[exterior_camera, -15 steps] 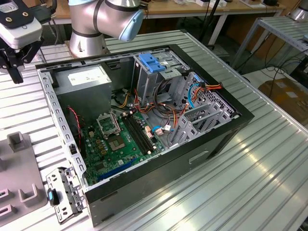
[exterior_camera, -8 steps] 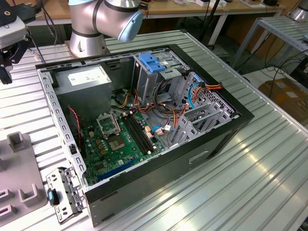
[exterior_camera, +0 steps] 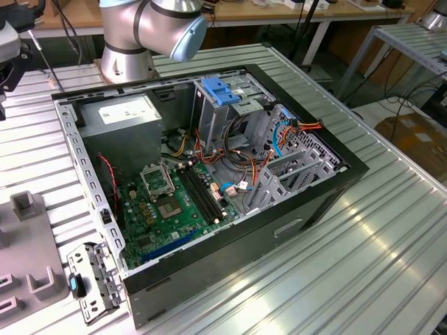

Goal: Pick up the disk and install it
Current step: 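Reach for the disk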

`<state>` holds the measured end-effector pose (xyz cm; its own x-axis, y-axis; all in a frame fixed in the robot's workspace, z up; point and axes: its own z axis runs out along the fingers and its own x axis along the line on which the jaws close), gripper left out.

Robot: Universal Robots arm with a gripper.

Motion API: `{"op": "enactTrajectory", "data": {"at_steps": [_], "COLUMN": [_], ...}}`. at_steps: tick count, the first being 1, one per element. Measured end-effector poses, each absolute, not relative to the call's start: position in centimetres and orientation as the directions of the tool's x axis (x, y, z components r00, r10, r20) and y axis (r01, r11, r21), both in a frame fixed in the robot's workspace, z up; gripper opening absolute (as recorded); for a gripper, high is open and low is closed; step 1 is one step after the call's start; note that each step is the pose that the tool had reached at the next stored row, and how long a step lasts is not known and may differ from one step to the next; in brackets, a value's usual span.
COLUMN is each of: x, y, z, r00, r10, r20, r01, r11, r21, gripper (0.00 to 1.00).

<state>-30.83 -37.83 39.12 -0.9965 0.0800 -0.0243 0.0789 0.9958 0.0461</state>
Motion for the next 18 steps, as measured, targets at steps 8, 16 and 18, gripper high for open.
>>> {"op": "enactTrajectory", "data": {"at_steps": [8, 16, 18], "x": [-32.4, -34.2, -34.6], "y": [-37.3, -36.9, -36.9], "z": [39.1, 39.1, 39.1], "r00": [-0.996, -0.996, -0.996], "r10": [0.081, 0.082, 0.082], "r20": [-0.024, -0.024, -0.024], "r01": [0.08, 0.081, 0.081], "r11": [0.996, 0.996, 0.996], "r21": [0.047, 0.047, 0.047], "gripper": [0.11, 0.11, 0.11]}}
